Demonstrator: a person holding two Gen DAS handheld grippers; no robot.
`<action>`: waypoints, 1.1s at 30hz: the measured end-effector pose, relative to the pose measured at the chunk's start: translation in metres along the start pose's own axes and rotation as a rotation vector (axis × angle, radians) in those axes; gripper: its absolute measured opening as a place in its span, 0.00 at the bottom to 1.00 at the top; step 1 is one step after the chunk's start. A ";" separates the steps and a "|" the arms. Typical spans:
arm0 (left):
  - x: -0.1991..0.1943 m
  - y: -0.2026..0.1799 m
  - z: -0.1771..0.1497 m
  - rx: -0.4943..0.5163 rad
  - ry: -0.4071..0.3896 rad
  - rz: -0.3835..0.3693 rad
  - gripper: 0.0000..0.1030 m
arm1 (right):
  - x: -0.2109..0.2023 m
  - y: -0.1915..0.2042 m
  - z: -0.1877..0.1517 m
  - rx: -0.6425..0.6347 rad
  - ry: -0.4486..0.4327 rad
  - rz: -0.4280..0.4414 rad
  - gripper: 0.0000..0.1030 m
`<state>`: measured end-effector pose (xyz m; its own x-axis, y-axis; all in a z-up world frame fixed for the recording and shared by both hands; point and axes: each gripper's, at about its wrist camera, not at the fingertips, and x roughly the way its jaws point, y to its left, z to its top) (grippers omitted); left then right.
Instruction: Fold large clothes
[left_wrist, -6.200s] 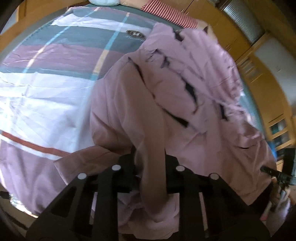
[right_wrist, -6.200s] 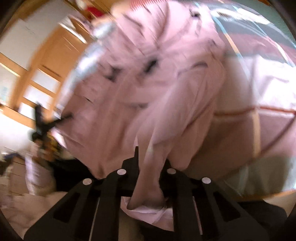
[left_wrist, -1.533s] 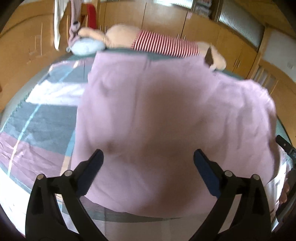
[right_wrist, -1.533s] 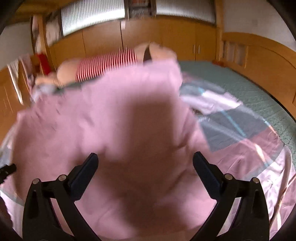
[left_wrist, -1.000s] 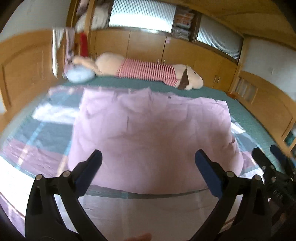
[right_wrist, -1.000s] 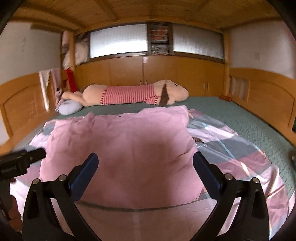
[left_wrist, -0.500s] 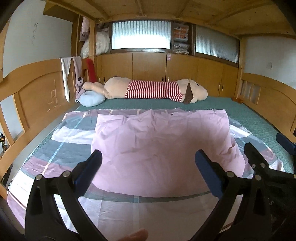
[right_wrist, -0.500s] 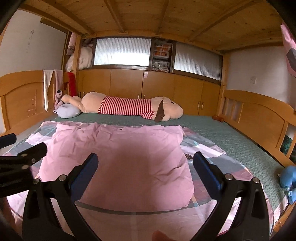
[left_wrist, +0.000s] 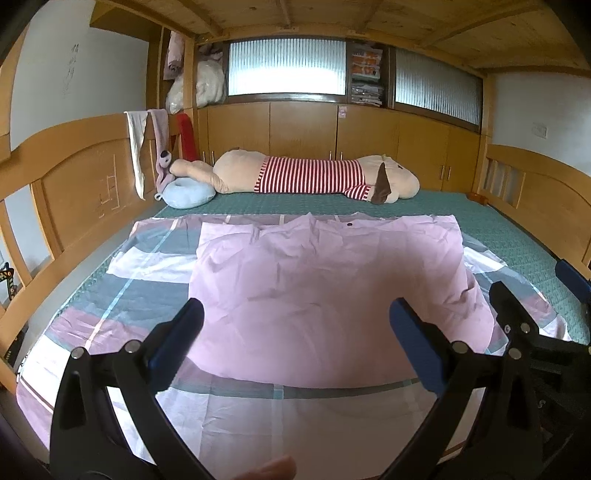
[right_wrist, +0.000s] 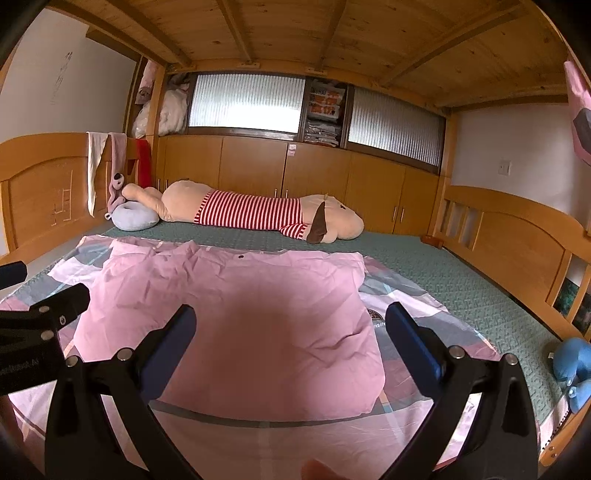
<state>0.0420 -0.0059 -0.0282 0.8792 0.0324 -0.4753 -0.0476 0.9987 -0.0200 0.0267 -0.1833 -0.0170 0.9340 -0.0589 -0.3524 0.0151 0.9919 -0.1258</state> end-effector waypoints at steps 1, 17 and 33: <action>0.000 0.001 -0.001 -0.005 0.002 -0.002 0.98 | 0.000 0.000 0.000 -0.001 0.000 0.000 0.99; 0.004 0.002 -0.005 -0.005 0.021 -0.001 0.98 | 0.005 0.011 -0.007 -0.050 0.018 0.000 0.99; 0.010 0.008 -0.010 -0.036 0.045 -0.028 0.98 | 0.011 0.014 -0.012 -0.067 0.029 -0.003 0.99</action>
<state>0.0455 0.0019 -0.0414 0.8585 0.0019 -0.5128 -0.0412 0.9970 -0.0653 0.0331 -0.1715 -0.0337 0.9234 -0.0659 -0.3782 -0.0070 0.9821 -0.1880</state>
